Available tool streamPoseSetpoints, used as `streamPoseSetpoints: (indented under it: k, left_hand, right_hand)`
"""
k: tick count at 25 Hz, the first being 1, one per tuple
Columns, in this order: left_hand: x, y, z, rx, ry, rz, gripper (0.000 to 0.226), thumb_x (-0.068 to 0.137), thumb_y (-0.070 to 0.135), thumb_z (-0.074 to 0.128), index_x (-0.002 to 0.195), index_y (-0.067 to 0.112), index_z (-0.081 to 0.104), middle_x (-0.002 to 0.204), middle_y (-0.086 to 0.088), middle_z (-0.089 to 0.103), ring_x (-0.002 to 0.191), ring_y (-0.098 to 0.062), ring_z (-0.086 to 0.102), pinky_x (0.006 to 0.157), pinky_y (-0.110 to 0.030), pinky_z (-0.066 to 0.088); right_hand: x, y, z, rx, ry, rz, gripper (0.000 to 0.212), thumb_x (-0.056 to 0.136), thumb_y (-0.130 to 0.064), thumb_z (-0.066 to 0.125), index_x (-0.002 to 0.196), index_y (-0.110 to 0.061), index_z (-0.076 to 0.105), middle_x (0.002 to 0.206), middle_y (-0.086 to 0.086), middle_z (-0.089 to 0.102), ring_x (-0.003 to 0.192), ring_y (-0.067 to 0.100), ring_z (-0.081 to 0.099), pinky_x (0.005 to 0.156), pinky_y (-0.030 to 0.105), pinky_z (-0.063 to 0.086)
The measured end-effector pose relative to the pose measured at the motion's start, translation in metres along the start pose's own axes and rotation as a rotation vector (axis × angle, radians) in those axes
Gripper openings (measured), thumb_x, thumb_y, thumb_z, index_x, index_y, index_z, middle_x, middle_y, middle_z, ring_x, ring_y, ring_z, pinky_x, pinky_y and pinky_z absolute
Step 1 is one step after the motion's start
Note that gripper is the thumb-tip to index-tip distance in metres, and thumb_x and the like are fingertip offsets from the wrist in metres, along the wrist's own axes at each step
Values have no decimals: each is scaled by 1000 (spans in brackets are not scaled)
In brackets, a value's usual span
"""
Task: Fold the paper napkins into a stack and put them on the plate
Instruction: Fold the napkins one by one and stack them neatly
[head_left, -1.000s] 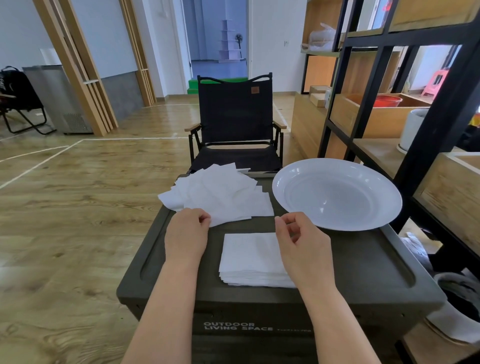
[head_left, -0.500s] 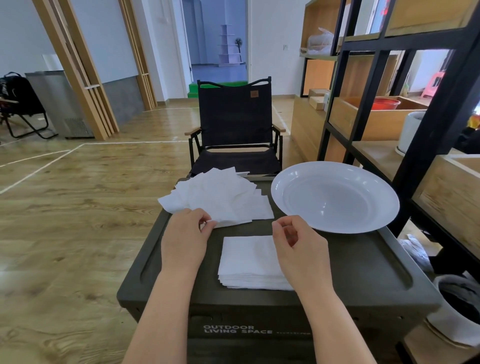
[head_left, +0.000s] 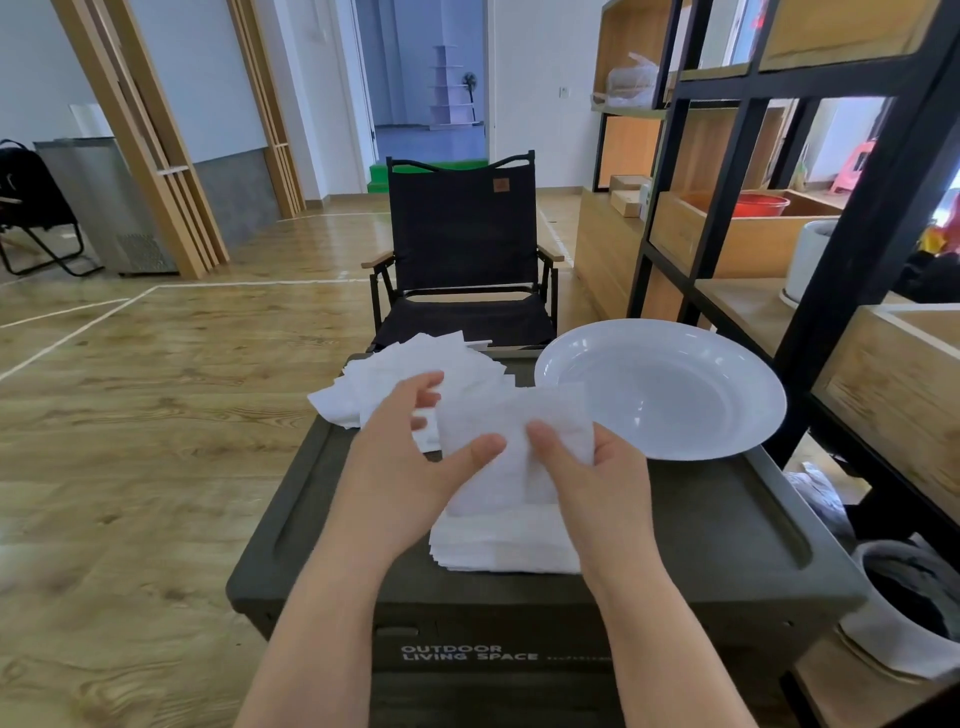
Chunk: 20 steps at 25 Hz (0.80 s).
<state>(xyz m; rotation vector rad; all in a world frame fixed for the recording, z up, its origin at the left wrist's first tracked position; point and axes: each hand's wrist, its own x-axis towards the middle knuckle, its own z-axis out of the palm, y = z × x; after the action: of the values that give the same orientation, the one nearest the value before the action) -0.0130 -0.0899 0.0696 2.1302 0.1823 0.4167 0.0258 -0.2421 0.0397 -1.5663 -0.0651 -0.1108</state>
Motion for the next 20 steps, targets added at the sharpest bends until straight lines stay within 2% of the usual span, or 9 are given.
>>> streamPoseSetpoints:
  k: [2, 4, 5, 7, 10, 11, 15, 20]
  left_hand:
    - [2, -8, 9, -290, -120, -170, 23, 80, 45, 69, 97, 29, 70, 100, 14, 73, 91, -4, 68, 79, -29, 54]
    - [3, -14, 13, -452, -104, -261, 23, 87, 35, 65, 88, 13, 74, 91, 3, 77, 86, -15, 72, 82, -33, 54]
    - [5, -18, 13, -443, -58, -267, 29, 89, 34, 63, 88, 6, 72, 88, 0, 76, 84, -18, 71, 81, -31, 52]
    - [8, -24, 13, -298, 16, -245, 35, 91, 36, 59, 85, 3, 71, 83, -7, 73, 79, -21, 67, 72, -23, 45]
    - [7, -31, 15, -83, 45, -228, 33, 93, 33, 56, 71, 14, 71, 72, 0, 71, 64, -3, 64, 49, -10, 41]
    - [7, -32, 16, 2, 49, -223, 32, 92, 34, 59, 67, 17, 70, 68, 3, 68, 60, -1, 62, 46, -10, 39]
    - [8, -37, 18, 197, 56, -283, 21, 82, 44, 67, 67, 29, 67, 68, 14, 65, 62, -1, 58, 50, -19, 36]
    - [10, -43, 23, 296, -35, -400, 21, 81, 46, 69, 72, 28, 64, 74, 9, 64, 68, -6, 57, 55, -22, 38]
  right_hand:
    - [0, 3, -2, 112, -25, 102, 10, 82, -38, 69, 90, -33, 67, 86, -14, 72, 81, 7, 69, 66, 23, 58]
    - [1, 3, -6, 74, -22, 108, 8, 83, -36, 68, 86, -29, 70, 85, -10, 73, 81, 11, 69, 70, 29, 59]
    - [3, 5, -9, 25, -13, 89, 10, 84, -35, 67, 81, -26, 71, 81, -10, 73, 78, 10, 69, 68, 27, 58]
    - [6, 7, -17, -113, -1, 71, 15, 85, -35, 65, 73, -27, 71, 72, -19, 72, 72, 0, 67, 60, 16, 51]
    - [10, 13, -25, -469, -46, 66, 14, 86, -38, 64, 74, -32, 67, 70, -19, 67, 69, -2, 61, 62, 13, 43]
    - [10, 16, -25, -566, -48, 55, 13, 86, -39, 63, 75, -32, 66, 71, -19, 65, 69, -2, 59, 60, 12, 40]
    - [12, 21, -23, -706, 7, 68, 22, 86, -40, 63, 69, -25, 66, 65, -11, 63, 60, 3, 56, 50, 12, 31]
    - [11, 24, -23, -800, 15, 106, 26, 84, -36, 64, 68, -16, 68, 64, 1, 66, 51, 7, 55, 46, 16, 33]
